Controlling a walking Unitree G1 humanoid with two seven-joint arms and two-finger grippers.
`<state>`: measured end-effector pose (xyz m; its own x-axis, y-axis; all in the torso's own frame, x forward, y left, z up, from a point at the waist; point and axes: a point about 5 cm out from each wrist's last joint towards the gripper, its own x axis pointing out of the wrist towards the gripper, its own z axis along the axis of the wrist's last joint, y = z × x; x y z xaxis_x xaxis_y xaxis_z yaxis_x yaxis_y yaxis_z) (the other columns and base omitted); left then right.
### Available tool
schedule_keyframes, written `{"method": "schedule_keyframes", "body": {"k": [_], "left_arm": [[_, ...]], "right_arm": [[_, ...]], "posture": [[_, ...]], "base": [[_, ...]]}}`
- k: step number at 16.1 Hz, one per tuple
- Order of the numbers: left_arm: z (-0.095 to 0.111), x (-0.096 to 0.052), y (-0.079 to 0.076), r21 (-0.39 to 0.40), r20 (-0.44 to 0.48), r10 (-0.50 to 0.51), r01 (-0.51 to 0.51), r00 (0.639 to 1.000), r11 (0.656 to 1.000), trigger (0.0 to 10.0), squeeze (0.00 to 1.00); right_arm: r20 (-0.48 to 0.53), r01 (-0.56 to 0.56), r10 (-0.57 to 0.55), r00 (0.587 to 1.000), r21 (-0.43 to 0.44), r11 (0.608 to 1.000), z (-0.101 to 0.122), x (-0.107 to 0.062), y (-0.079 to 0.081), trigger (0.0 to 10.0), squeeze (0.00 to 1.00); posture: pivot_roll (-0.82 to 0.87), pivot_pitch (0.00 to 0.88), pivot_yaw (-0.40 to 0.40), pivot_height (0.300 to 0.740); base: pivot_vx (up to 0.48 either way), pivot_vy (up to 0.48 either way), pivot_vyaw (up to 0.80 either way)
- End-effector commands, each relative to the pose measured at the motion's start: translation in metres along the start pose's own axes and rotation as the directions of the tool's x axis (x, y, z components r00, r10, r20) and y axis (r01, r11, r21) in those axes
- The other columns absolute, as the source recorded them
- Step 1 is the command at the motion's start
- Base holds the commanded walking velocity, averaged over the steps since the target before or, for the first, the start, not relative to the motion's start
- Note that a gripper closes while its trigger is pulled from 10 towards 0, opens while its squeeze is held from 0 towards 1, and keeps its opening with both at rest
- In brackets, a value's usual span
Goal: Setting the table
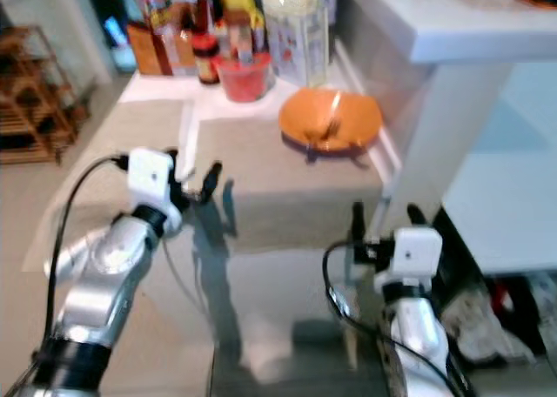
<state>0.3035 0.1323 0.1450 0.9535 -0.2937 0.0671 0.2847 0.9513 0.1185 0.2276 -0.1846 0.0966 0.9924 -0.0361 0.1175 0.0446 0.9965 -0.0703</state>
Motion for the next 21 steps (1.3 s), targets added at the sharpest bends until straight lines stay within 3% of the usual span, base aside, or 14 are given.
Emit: {"method": "schedule_keyframes", "body": {"k": [1,4,5,7,9,12,13,15,16,17,18,20,21], "left_arm": [[-0.001,-0.001,0.012,0.018,-0.017,0.037,-0.036,0.999,0.999,10.0,0.0],[-0.002,0.002,0.015,0.041,-0.022,0.034,-0.033,0.999,0.999,10.0,0.0],[-0.002,0.007,0.016,0.047,-0.043,-0.013,0.015,0.999,0.999,10.0,0.0],[-0.003,0.015,0.018,0.01,-0.072,-0.03,0.031,0.997,0.999,10.0,0.0],[0.004,0.028,0.015,-0.057,-0.096,-0.102,0.097,0.99,0.994,10.0,0.0],[0.013,0.055,0.01,-0.224,-0.156,-0.18,0.142,0.971,0.964,10.0,0.0],[0.015,0.063,0.007,-0.286,-0.191,-0.197,0.138,0.962,0.948,10.0,0.0],[0.021,0.076,-0.002,-0.463,-0.208,-0.237,0.118,0.949,0.878,10.0,0.0],[0.021,0.079,-0.006,-0.507,-0.229,-0.251,0.105,0.941,0.856,10.0,0.0],[0.02,0.086,-0.018,-0.611,-0.284,-0.287,0.058,0.915,0.789,10.0,0.0],[0.02,0.087,-0.02,-0.624,-0.288,-0.294,0.054,0.911,0.78,10.0,0.0],[0.023,0.092,-0.032,-0.692,-0.3,-0.336,0.039,0.893,0.721,10.0,0.0],[0.025,0.094,-0.034,-0.706,-0.29,-0.337,0.038,0.896,0.708,10.0,0.0]], "right_arm": [[0.014,-0.029,0.029,0.999,0.009,1.0,0.003,0.003,0.009,10.0,0.0],[0.019,-0.042,0.042,0.999,0.009,0.999,0.004,0.002,0.01,10.0,0.0],[0.018,-0.044,0.044,0.999,0.009,0.999,0.004,0.002,0.01,10.0,0.0],[0.018,-0.046,0.046,0.999,0.009,0.999,0.004,0.002,0.011,10.0,0.0],[0.02,-0.048,0.048,0.999,0.009,0.999,0.004,0.002,0.011,10.0,0.0],[0.019,-0.051,0.05,0.999,0.011,0.999,0.004,0.003,0.012,10.0,0.0],[0.019,-0.049,0.049,0.999,0.013,0.999,0.004,0.004,0.013,10.0,0.0],[0.018,-0.046,0.046,0.999,0.015,0.999,0.004,0.003,0.013,10.0,0.0],[0.017,-0.045,0.045,0.999,0.015,0.999,0.004,0.003,0.013,10.0,0.0],[0.014,-0.042,0.042,0.999,0.014,0.999,0.003,0.002,0.013,10.0,0.0],[0.014,-0.042,0.042,0.999,0.014,0.999,0.004,0.002,0.013,10.0,0.0],[0.012,-0.041,0.041,0.999,0.012,0.999,0.004,0.001,0.013,10.0,0.0],[0.011,-0.04,0.04,0.999,0.012,0.999,0.004,0.0,0.013,10.0,0.0]], "posture": [[-0.09,0.0,0.051,0.74],[-0.09,0.0,0.054,0.74],[-0.09,0.0,0.054,0.74],[-0.09,0.0,0.055,0.74],[-0.09,0.0,0.055,0.74],[-0.1,0.0,0.056,0.74],[-0.1,0.0,0.057,0.74],[-0.11,0.0,0.062,0.74],[-0.12,0.0,0.064,0.74],[-0.13,0.0,0.065,0.74],[-0.13,0.0,0.065,0.74],[-0.13,0.0,0.066,0.74],[-0.13,0.0,0.066,0.74]], "base": [[0.0,0.0,0.0],[0.0,0.0,0.0],[0.0,0.0,0.0],[0.0,0.0,0.0],[0.0,0.0,0.0],[0.0,0.0,0.0],[0.0,0.0,0.0],[0.0,0.0,0.0],[0.0,0.0,0.0],[0.0,0.0,0.0],[0.0,0.0,0.0],[0.0,0.0,0.0],[0.0,0.0,0.0]]}}
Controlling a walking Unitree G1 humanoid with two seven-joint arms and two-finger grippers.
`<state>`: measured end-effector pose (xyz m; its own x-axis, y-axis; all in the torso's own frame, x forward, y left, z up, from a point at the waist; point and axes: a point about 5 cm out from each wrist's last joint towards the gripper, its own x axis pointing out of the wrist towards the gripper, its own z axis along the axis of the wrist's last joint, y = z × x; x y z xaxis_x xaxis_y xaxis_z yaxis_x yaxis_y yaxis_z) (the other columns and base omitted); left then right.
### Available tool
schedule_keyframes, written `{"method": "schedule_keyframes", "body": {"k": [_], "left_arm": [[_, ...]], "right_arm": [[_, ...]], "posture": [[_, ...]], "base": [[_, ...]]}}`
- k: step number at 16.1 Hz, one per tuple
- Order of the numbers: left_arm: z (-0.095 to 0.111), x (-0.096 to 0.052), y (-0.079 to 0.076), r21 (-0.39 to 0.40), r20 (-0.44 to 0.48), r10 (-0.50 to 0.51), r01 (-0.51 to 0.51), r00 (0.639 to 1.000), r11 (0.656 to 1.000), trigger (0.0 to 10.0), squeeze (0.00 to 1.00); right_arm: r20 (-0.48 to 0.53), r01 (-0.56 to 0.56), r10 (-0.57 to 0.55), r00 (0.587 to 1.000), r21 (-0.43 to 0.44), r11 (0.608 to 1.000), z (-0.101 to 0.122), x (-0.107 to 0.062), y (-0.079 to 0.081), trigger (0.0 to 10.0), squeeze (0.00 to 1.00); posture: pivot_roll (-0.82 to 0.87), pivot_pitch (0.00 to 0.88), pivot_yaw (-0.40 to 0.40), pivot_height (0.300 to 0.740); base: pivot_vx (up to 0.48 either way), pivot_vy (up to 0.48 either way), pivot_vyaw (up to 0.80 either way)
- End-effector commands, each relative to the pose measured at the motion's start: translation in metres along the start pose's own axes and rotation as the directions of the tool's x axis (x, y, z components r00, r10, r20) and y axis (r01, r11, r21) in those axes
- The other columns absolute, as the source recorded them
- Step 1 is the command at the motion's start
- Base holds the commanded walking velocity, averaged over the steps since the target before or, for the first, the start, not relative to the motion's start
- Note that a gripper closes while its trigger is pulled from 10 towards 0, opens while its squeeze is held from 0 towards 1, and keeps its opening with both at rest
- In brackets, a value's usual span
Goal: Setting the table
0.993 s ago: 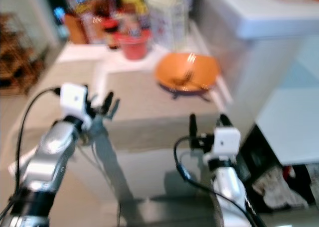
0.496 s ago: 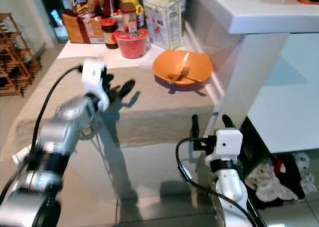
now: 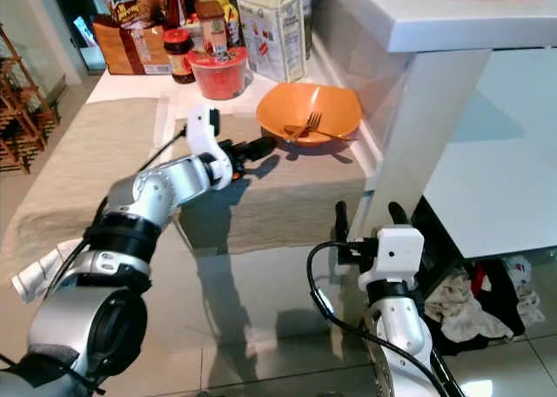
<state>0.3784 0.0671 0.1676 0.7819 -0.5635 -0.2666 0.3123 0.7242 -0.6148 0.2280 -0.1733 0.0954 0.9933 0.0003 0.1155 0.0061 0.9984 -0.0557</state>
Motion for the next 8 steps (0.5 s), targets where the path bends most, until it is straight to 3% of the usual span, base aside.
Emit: {"method": "schedule_keyframes", "body": {"k": [1,4,8], "left_arm": [[0.007,0.002,-0.006,-0.027,0.009,-0.003,0.003,1.0,1.0,10.0,0.0],[0.017,0.005,-0.019,-0.046,0.042,-0.033,0.035,0.999,0.998,10.0,0.0],[0.026,0.004,-0.016,-0.012,0.087,0.031,-0.03,0.996,0.999,10.0,0.0]], "right_arm": [[0.009,-0.003,0.003,1.0,-0.007,1.0,0.004,0.0,0.001,10.0,0.0],[0.003,-0.001,0.001,1.0,-0.007,1.0,0.003,-0.002,0.002,10.0,0.0],[-0.01,0.0,0.0,1.0,-0.006,1.0,0.0,-0.005,0.002,10.0,0.0]], "posture": [[-0.14,0.0,0.066,0.74],[-0.14,0.0,0.07,0.74],[-0.14,0.0,0.072,0.74]], "base": [[0.0,0.0,0.0],[0.0,0.0,0.0],[0.0,0.0,0.0]]}}
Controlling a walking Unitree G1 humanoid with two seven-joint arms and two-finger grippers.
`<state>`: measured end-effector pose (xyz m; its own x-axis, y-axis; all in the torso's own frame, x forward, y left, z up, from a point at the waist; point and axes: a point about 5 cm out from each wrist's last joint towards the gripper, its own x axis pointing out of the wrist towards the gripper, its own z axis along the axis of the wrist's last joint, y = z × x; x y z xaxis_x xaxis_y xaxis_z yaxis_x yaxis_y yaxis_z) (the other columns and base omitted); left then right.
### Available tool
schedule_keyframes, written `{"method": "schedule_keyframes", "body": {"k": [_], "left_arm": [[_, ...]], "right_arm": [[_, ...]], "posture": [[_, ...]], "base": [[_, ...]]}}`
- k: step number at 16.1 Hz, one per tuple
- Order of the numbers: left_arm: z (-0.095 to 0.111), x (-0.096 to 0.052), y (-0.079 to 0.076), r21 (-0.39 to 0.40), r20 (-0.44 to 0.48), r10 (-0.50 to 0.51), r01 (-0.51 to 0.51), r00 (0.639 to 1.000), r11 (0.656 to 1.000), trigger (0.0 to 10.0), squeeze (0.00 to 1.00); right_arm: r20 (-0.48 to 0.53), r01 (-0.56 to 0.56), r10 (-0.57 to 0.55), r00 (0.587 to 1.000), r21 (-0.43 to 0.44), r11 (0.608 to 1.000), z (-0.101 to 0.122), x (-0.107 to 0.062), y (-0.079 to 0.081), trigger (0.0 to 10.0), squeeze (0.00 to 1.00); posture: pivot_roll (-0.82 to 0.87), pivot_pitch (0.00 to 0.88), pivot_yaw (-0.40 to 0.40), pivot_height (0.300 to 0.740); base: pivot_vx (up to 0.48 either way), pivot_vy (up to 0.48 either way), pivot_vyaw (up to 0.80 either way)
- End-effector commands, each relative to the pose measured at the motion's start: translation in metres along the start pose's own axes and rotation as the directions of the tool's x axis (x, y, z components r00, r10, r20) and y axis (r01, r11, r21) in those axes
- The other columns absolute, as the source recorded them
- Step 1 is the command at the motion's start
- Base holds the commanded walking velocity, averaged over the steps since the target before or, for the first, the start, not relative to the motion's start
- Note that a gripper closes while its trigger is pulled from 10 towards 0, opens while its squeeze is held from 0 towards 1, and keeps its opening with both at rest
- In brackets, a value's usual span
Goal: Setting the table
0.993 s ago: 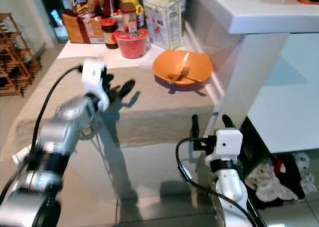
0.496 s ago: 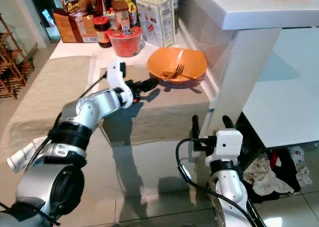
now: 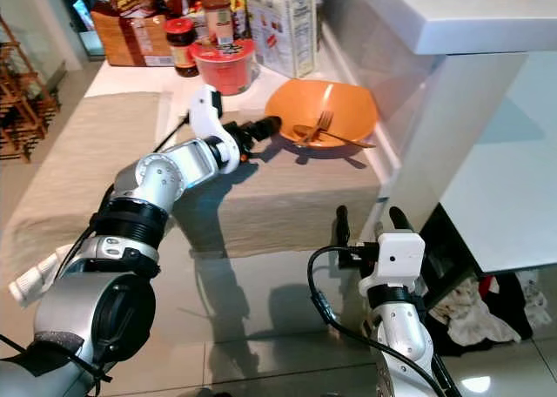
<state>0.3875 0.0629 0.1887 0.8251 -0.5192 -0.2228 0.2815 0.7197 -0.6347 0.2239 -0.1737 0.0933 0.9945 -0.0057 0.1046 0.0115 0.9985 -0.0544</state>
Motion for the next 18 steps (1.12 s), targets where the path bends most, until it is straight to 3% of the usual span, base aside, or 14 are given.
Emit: {"method": "schedule_keyframes", "body": {"k": [1,10,14,18], "left_arm": [[0.005,0.002,-0.005,0.021,-0.003,0.018,-0.018,1.0,1.0,10.0,0.0],[-0.007,0.008,-0.017,0.023,-0.047,-0.019,0.02,0.999,1.0,10.0,0.0],[-0.014,0.013,-0.018,0.147,-0.058,-0.02,0.028,0.998,0.989,10.0,0.0],[-0.011,0.019,-0.026,0.171,-0.052,-0.037,0.045,0.998,0.984,10.0,0.0]], "right_arm": [[-0.001,-0.007,0.007,1.0,-0.006,1.0,0.001,0.0,0.003,10.0,0.0],[-0.004,-0.011,0.011,1.0,-0.006,1.0,0.001,0.0,0.004,10.0,0.0],[0.005,-0.021,0.021,1.0,0.003,1.0,0.003,-0.002,0.007,10.0,0.0],[0.0,-0.012,0.012,1.0,0.005,1.0,0.001,-0.005,0.007,10.0,0.0]], "posture": [[-0.14,0.0,0.072,0.74],[-0.14,0.0,0.073,0.74],[-0.15,0.0,0.086,0.74],[-0.17,0.0,0.099,0.74]], "base": [[0.0,0.0,0.0],[0.0,0.0,0.0],[0.0,0.0,0.0],[0.0,0.0,0.0]]}}
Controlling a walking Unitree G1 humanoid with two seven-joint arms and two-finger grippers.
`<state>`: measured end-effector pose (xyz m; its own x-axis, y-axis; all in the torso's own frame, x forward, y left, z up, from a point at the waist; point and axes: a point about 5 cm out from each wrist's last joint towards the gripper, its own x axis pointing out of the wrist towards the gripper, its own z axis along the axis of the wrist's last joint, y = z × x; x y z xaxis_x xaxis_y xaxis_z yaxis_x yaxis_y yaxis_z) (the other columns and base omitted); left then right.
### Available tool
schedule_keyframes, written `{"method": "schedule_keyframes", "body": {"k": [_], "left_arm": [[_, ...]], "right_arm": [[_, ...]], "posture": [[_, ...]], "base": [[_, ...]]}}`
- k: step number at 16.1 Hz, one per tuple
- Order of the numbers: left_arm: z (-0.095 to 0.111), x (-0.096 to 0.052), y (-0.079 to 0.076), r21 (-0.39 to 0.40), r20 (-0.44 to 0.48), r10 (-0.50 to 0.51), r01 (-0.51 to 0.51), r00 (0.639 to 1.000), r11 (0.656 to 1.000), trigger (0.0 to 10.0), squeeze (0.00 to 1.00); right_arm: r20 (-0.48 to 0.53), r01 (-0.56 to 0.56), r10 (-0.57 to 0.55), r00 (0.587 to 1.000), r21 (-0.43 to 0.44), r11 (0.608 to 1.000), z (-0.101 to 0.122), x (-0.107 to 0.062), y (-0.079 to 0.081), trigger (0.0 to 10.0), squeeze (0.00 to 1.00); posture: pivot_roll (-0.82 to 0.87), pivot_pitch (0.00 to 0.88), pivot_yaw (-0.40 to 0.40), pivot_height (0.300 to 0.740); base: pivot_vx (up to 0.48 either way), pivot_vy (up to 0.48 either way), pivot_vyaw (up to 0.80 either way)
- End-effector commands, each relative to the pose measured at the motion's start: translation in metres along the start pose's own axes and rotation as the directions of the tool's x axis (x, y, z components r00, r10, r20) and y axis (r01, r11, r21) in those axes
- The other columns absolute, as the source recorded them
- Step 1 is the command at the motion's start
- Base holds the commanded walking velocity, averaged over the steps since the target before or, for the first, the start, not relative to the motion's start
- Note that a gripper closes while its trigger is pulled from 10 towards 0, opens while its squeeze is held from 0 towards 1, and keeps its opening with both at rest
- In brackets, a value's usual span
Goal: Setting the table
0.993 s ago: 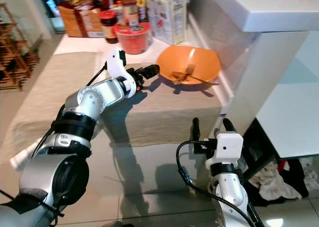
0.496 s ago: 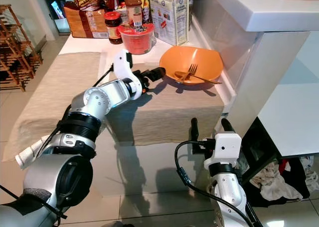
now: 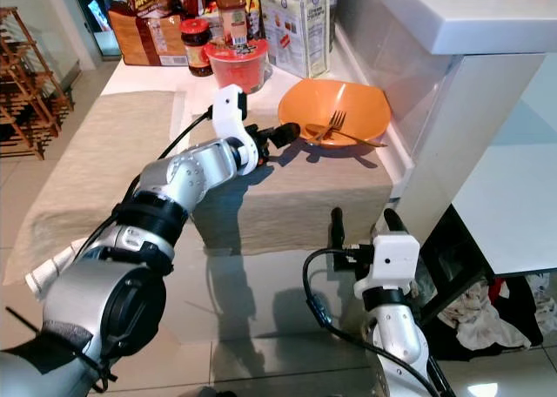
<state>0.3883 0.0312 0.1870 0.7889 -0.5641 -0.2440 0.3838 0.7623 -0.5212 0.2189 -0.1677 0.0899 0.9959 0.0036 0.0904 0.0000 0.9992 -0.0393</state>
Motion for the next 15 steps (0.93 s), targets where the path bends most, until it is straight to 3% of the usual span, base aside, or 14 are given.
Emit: {"method": "schedule_keyframes", "body": {"k": [1,3,7,9,15], "left_arm": [[0.006,0.002,-0.006,0.011,0.006,-0.015,0.015,1.0,1.0,10.0,0.0],[0.009,0.006,-0.017,-0.055,0.012,-0.041,0.042,0.999,0.998,10.0,0.0],[0.003,0.012,-0.028,-0.078,-0.003,-0.064,0.063,0.998,0.995,10.0,0.0],[0.002,0.013,-0.028,-0.101,0.001,-0.033,0.033,0.999,0.994,0.0,0.0],[0.007,0.015,-0.027,-0.151,0.009,0.051,-0.05,0.999,0.987,0.0,0.0]], "right_arm": [[0.013,-0.002,0.002,1.0,-0.011,1.0,0.003,-0.001,0.001,10.0,0.0],[0.009,0.004,-0.003,1.0,-0.015,1.0,0.003,-0.003,0.0,10.0,0.0],[-0.001,0.009,-0.009,1.0,-0.015,1.0,0.002,-0.006,0.0,10.0,0.0],[-0.006,0.01,-0.01,1.0,-0.015,1.0,0.001,-0.007,0.0,10.0,0.0],[-0.016,0.012,-0.012,1.0,-0.015,1.0,0.0,-0.009,0.001,10.0,0.0]], "posture": [[-0.17,0.0,0.099,0.74],[-0.18,0.0,0.101,0.74],[-0.19,0.0,0.105,0.74],[-0.19,0.0,0.105,0.74],[-0.19,0.008,0.106,0.74]], "base": [[0.0,0.0,0.0],[0.0,0.0,0.0],[0.0,0.0,0.0],[0.0,0.0,0.0],[0.0,0.0,0.0]]}}
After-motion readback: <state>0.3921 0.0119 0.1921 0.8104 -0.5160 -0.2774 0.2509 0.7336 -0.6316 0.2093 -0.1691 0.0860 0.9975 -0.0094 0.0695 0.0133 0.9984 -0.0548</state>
